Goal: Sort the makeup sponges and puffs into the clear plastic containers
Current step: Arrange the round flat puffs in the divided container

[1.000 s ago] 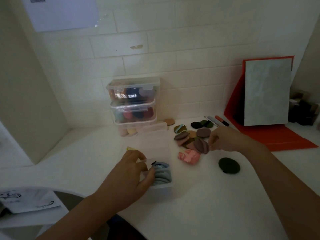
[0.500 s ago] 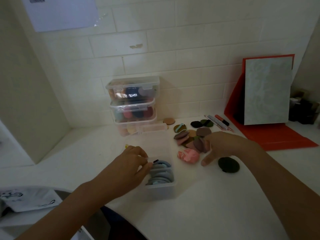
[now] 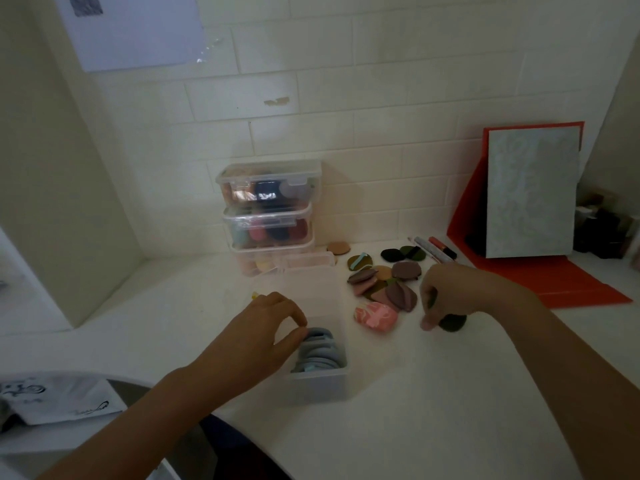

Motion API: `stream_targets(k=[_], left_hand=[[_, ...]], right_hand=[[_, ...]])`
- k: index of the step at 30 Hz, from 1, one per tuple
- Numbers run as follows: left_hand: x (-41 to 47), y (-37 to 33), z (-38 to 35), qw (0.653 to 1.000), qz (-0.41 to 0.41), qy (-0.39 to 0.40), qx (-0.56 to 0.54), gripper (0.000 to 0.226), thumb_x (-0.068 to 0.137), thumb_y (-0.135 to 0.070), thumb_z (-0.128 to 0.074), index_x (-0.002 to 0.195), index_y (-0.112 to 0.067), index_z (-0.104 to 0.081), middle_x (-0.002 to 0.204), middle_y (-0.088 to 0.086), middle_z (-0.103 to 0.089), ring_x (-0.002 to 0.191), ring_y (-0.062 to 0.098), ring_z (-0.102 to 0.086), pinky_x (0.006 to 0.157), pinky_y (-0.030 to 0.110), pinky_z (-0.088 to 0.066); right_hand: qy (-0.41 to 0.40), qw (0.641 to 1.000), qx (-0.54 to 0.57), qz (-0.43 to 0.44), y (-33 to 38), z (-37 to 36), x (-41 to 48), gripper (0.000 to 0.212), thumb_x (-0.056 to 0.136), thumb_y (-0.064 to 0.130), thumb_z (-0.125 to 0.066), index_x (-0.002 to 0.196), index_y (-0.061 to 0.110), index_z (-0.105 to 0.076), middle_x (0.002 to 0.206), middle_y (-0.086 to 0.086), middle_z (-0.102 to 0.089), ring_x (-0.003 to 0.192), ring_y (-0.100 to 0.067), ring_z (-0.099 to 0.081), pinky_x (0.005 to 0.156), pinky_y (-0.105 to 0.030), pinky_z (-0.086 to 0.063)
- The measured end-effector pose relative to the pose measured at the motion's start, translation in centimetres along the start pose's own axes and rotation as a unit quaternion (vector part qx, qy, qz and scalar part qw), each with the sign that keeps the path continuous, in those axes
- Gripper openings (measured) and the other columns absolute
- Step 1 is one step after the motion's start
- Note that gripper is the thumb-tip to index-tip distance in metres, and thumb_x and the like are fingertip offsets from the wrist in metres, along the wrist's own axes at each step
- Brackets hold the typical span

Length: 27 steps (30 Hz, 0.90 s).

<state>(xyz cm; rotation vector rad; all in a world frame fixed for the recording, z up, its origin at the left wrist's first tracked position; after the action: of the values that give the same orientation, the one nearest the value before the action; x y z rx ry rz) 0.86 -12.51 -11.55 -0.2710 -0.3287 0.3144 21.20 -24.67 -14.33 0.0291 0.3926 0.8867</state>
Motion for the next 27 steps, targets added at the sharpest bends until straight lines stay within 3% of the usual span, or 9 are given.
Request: stream_targets(k=[2,5,9,11,13,17,22,27], left_hand=[[0.0,-0.2,-0.2,1.000,-0.012,0.007,-0.006,0.018,0.093,-0.034,-0.049,0.107,-0.033,-0.060,0.107,-0.019,-0.049,0.102,-0.001,-0.044,0.083,0.004,-0.031],[0.1,-0.3,-0.7,1.000,-0.017,0.024,-0.004,0.023,0.095,-0.033,-0.046,0.112,-0.031,-0.061,0.113,-0.020,-0.046,0.107,-0.003,-0.041,0.087,0.002,-0.030],[0.3,0.0,-1.4,0.998,0.008,0.063,0.000,0.030,0.091,-0.049,-0.043,0.108,-0.032,-0.061,0.123,-0.016,-0.047,0.111,-0.001,-0.040,0.099,0.019,-0.038],[0.2,0.2,-2.0,0.994,0.029,0.102,-0.001,0.040,0.083,-0.061,-0.040,0.107,-0.036,-0.061,0.126,-0.017,-0.043,0.114,0.000,-0.038,0.098,0.021,-0.039],[0.1,0.5,-2.7,0.989,0.039,0.139,-0.004,0.051,0.079,-0.067,-0.038,0.114,-0.037,-0.060,0.133,-0.017,-0.038,0.118,-0.001,-0.034,0.100,0.020,-0.036],[0.0,0.4,-3.1,0.985,0.036,0.166,-0.006,0.050,0.085,-0.061,-0.041,0.124,-0.034,-0.056,0.143,-0.016,-0.034,0.126,-0.001,-0.025,0.106,0.023,-0.028],[0.1,0.6,-3.1,0.986,0.055,0.155,-0.012,0.045,0.086,-0.059,-0.043,0.122,-0.035,-0.058,0.138,-0.013,-0.037,0.121,0.002,-0.030,0.103,0.022,-0.028],[0.0,0.6,-3.0,0.987,0.058,0.146,-0.028,0.043,0.087,-0.057,-0.044,0.121,-0.034,-0.059,0.140,-0.014,-0.033,0.122,0.000,-0.027,0.105,0.021,-0.025]], right_hand=[[-0.075,0.994,0.059,0.053,2.0,2.2,-0.4,0.015,0.075,0.032,-0.077,0.081,0.022,-0.068,0.091,0.007,-0.064,0.079,-0.005,-0.056,0.065,-0.016,-0.046],[-0.167,0.972,0.116,0.116,5.6,5.0,-1.5,0.018,0.077,0.040,-0.073,0.079,0.024,-0.065,0.084,0.012,-0.059,0.076,-0.004,-0.055,0.060,-0.017,-0.047],[-0.214,0.950,0.144,0.174,9.9,5.6,-1.9,0.029,0.089,0.052,-0.052,0.077,0.026,-0.055,0.076,0.011,-0.056,0.069,-0.003,-0.052,0.056,-0.016,-0.035],[-0.209,0.946,0.157,0.189,11.2,5.0,-1.4,0.036,0.092,0.053,-0.046,0.082,0.020,-0.058,0.075,0.006,-0.056,0.065,-0.005,-0.051,0.057,-0.017,-0.035],[-0.192,0.944,0.179,0.200,12.2,4.3,-1.0,0.035,0.089,0.051,-0.054,0.082,0.017,-0.058,0.074,0.005,-0.056,0.063,-0.005,-0.050,0.056,-0.016,-0.036],[-0.122,0.943,0.211,0.225,13.2,2.8,-0.6,0.019,0.081,0.032,-0.072,0.091,0.021,-0.061,0.082,0.009,-0.060,0.063,-0.002,-0.058,0.050,-0.011,-0.042],[-0.075,0.960,0.121,0.241,14.2,1.7,-1.4,0.022,0.087,0.024,-0.065,0.109,0.021,-0.065,0.079,0.013,-0.062,0.069,-0.001,-0.062,0.064,-0.018,-0.049],[-0.097,0.965,0.065,0.233,14.4,2.5,-2.3,0.022,0.088,0.025,-0.064,0.109,0.017,-0.066,0.089,0.001,-0.066,0.069,-0.005,-0.059,0.056,-0.014,-0.040]])
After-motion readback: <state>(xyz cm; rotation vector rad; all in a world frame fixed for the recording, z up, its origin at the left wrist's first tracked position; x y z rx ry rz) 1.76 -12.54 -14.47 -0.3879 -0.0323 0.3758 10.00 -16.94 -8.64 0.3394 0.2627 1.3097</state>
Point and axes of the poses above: each hand's wrist, its own x-axis towards the middle knuckle, its own z-axis out of the back of the hand, y = z × x, the point moved 10 cm from there along x, towards the middle knuckle
